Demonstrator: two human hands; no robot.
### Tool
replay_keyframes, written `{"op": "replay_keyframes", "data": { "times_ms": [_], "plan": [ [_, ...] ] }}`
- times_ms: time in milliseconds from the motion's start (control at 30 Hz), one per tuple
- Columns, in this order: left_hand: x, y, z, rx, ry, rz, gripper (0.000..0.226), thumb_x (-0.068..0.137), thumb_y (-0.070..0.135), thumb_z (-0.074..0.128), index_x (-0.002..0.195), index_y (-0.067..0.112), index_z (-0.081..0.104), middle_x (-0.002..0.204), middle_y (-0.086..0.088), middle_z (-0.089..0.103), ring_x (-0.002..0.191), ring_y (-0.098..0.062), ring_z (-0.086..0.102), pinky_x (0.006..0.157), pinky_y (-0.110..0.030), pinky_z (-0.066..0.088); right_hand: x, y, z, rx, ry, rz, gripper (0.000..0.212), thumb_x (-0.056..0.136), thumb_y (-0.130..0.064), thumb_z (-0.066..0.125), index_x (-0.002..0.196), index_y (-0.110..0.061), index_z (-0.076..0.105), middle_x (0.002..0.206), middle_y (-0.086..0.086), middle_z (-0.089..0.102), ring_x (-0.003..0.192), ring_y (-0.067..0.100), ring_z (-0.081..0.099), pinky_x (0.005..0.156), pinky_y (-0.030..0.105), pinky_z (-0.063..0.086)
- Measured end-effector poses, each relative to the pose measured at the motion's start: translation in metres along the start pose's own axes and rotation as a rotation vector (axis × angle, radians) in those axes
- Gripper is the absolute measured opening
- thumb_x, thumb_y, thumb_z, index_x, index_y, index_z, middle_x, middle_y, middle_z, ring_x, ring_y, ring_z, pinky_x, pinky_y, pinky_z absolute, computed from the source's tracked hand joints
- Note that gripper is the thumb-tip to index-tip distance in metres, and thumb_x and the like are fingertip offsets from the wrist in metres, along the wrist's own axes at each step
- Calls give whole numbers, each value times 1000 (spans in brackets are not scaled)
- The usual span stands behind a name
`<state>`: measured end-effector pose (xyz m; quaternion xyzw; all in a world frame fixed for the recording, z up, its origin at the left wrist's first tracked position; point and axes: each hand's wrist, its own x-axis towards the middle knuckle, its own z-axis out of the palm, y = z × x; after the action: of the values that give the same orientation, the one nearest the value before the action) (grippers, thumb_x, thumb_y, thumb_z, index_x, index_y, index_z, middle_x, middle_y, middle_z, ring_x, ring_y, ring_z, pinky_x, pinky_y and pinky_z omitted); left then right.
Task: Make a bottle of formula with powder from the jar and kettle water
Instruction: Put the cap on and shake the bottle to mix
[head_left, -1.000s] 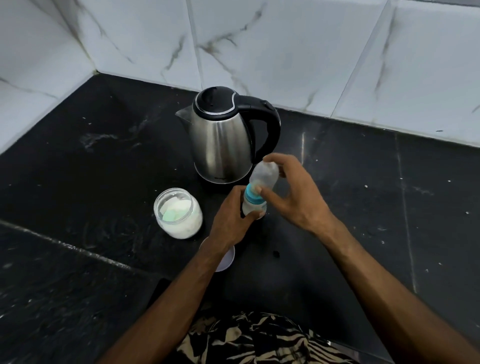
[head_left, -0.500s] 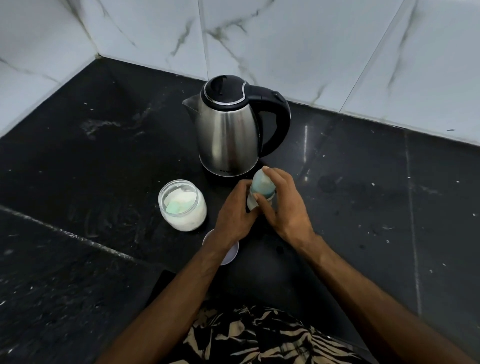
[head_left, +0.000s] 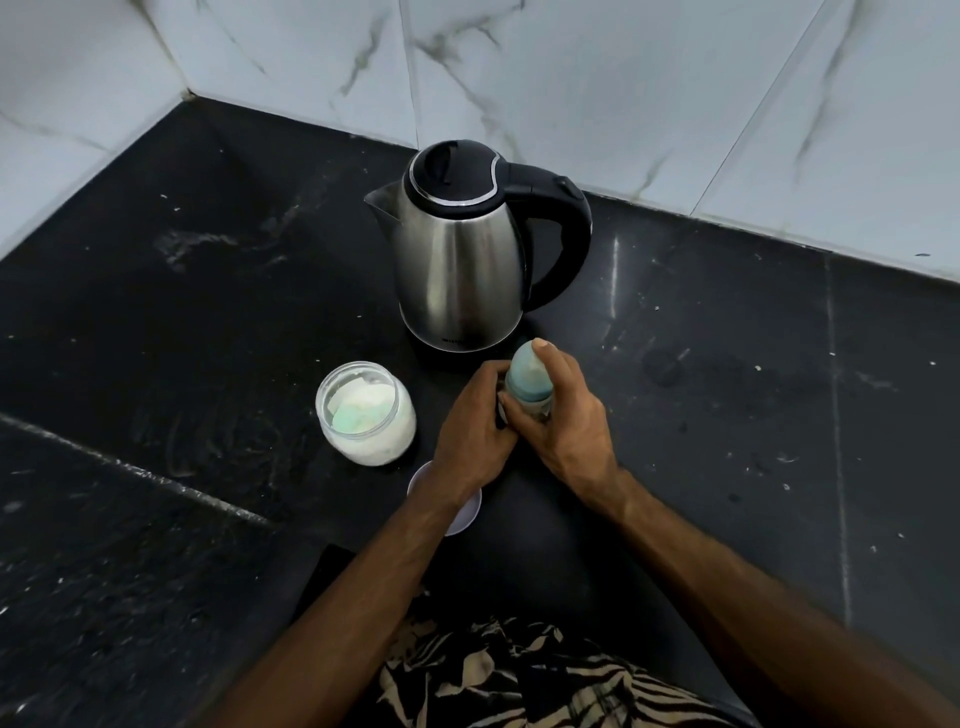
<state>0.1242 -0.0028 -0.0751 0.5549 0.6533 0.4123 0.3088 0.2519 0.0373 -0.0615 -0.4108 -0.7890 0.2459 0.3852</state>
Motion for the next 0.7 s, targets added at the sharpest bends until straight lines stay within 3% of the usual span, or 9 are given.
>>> {"op": "replay_keyframes", "data": {
  "times_ms": [167, 300, 433, 567, 600, 700],
  "plan": [
    [-1, 1, -1, 4, -7, 7, 45, 81, 20, 61, 124, 22, 48, 118, 8, 61, 108, -11, 59, 89, -43, 51, 0, -1, -2, 17, -16, 6, 67, 84, -42, 67, 139, -29, 30, 132, 13, 56, 108, 22, 64, 80, 39, 60],
    [0, 1, -7, 17, -45, 29, 49, 79, 22, 62, 127, 24, 48, 120, 9, 62, 110, -9, 59, 91, -42, 51, -2, -1, -6, 39, -44, 23, 72, 85, -33, 74, 141, -31, 29, 137, 8, 54, 113, 5, 53, 87, 29, 55],
    [-4, -2, -21, 105, -98, 104, 54, 86, 26, 66, 137, 21, 46, 131, 6, 59, 118, -8, 56, 99, -34, 47, 3, 1, -21, 188, -131, 93, 79, 86, -32, 75, 148, -35, 26, 142, -3, 50, 123, 7, 55, 99, 37, 53],
    [-22, -18, -31, 268, -87, 132, 59, 89, 38, 65, 140, 16, 46, 140, 0, 52, 125, -13, 50, 105, -25, 38, 17, 1, -44, 325, -76, 233, 89, 82, -28, 80, 151, -32, 24, 123, -27, 57, 109, 7, 64, 91, 28, 55],
    [-28, -23, -31, 308, -86, 137, 58, 90, 39, 65, 140, 17, 47, 140, 0, 52, 126, -14, 49, 105, -21, 35, 21, 0, -51, 367, -34, 248, 90, 81, -25, 80, 151, -29, 24, 120, -26, 58, 105, 8, 65, 89, 28, 56],
    [-39, -33, -31, 388, -74, 143, 55, 91, 43, 62, 137, 16, 50, 139, 0, 53, 126, -14, 48, 103, -12, 26, 31, -8, -66, 573, 150, 300, 84, 85, -15, 76, 150, -19, 24, 120, -1, 58, 97, 12, 65, 84, 35, 58]
  ]
}}
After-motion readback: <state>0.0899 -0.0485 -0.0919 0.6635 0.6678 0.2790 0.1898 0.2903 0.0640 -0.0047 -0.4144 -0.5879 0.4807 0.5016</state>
